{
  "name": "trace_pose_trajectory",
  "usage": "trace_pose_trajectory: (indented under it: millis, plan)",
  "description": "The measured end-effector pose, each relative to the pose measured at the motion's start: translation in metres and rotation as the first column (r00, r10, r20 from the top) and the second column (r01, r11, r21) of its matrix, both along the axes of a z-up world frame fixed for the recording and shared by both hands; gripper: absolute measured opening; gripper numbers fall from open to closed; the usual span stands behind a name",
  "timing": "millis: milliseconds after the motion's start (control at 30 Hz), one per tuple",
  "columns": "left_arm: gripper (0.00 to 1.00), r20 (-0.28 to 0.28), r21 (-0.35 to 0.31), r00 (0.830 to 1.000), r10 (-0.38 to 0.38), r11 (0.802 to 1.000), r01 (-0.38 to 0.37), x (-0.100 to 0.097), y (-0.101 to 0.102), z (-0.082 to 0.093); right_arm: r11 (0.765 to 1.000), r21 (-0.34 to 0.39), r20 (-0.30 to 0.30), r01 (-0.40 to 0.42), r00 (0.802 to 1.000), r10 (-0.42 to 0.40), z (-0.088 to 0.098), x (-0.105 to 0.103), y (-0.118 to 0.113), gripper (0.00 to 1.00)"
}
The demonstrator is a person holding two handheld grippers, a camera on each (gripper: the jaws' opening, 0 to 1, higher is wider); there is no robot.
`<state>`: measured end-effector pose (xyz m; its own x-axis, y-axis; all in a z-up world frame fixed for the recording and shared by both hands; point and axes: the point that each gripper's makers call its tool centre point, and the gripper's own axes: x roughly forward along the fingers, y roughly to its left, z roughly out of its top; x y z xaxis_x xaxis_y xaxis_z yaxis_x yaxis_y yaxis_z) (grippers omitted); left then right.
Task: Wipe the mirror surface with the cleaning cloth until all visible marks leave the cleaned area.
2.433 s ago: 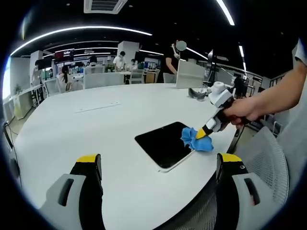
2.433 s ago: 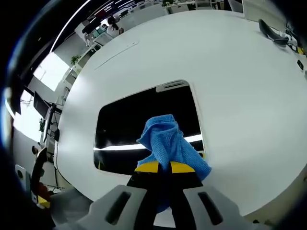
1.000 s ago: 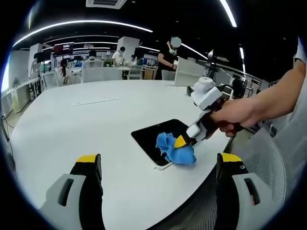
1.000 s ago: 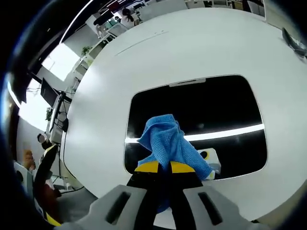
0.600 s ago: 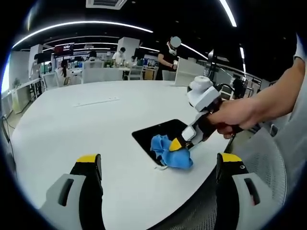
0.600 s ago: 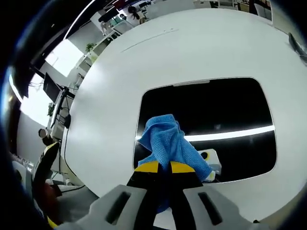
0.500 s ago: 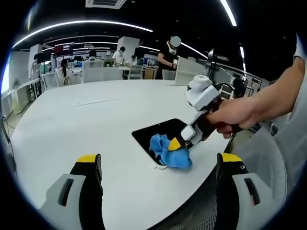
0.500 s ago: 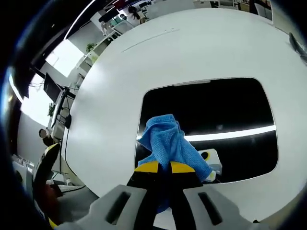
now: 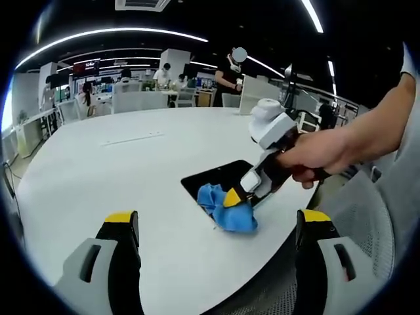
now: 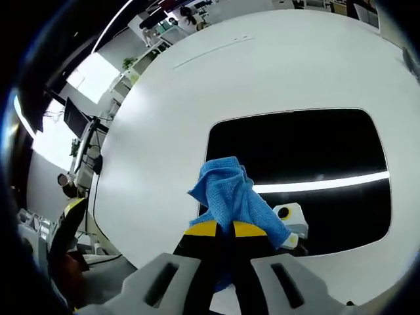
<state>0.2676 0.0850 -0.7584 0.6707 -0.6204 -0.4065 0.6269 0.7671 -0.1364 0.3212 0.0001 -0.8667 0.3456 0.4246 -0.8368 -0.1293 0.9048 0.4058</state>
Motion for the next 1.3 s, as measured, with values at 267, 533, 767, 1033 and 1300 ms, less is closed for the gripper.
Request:
trace_pose_trajectory:
  millis: [267,533,767,1033,1300]
  plan:
    - [0.99,-0.001,0.002,1.000,0.000,1.000,0.000,0.0002,0.0002,-0.0007,1.000,0.000,0.000,-0.007,1.000,0.007,0.0001,0.0000,0.0018,0.01]
    - [0.99,-0.007,0.003,1.000,-0.006,1.000,0.006,-0.0008,-0.0011,-0.0020,0.999,-0.006,0.010,-0.033,0.999,0.033,0.0016,-0.0018,0.0031,0.02]
    - [0.99,-0.008,0.005,1.000,-0.008,1.000,0.008,-0.0013,-0.0014,-0.0019,0.999,-0.027,0.006,-0.040,0.999,0.041,-0.0015,0.0008,0.0027,0.01]
    - [0.99,-0.006,0.005,1.000,-0.008,1.000,0.008,-0.0010,-0.0014,-0.0016,1.000,-0.022,0.007,-0.009,1.000,0.009,0.0031,0.0007,0.0039,0.01]
    - [0.99,-0.002,0.005,1.000,-0.003,1.000,0.003,-0.0009,-0.0007,-0.0004,0.999,-0.033,0.000,-0.025,1.000,0.025,0.0000,0.0030,0.0040,0.01]
